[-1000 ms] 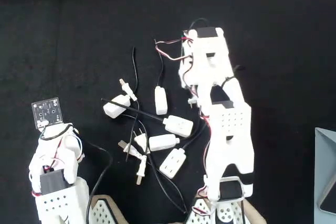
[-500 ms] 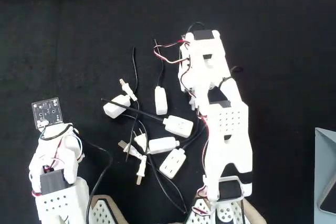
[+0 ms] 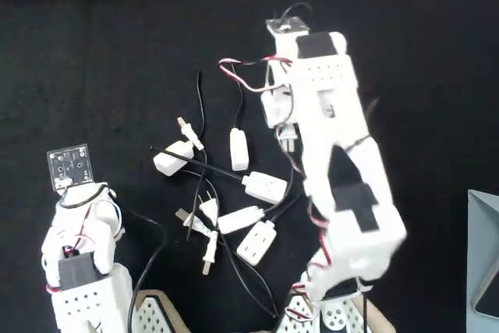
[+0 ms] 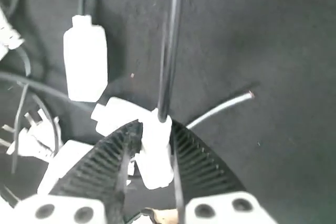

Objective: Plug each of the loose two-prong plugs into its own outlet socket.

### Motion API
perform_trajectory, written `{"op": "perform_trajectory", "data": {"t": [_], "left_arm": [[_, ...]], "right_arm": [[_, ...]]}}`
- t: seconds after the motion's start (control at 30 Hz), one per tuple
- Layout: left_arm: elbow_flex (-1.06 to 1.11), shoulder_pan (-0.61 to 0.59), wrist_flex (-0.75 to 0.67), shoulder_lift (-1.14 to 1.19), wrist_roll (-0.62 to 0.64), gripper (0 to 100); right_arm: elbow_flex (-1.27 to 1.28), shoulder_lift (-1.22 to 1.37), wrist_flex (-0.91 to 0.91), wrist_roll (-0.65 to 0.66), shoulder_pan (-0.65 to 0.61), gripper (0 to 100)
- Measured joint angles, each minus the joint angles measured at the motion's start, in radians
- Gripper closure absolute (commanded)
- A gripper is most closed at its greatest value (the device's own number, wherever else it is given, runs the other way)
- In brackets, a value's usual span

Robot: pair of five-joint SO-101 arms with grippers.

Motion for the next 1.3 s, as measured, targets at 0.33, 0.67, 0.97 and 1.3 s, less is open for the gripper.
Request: {"op": "perform_trajectory", "data": {"t": [0.33, 0.67, 0.97, 1.3], "left_arm": [[-0.373, 0.018, 0.083, 0.054, -0.176, 97], [-0.845, 0.239, 0.278, 0.637, -0.252, 93], [-1.054, 0.477, 0.391, 1.045, -0.245, 77], [-1.073, 0.792, 0.381, 1.238, -0.221, 77]], "right_arm": [[0.356, -0.393, -0.180, 0.000, 0.054, 98.7], [0.795, -0.795, -0.519, -0.002, 0.133, 98.7], [1.023, -0.868, -0.750, -0.003, 0.275, 98.7], [1.077, -0.868, -0.790, -0.003, 0.365, 98.7]]}}
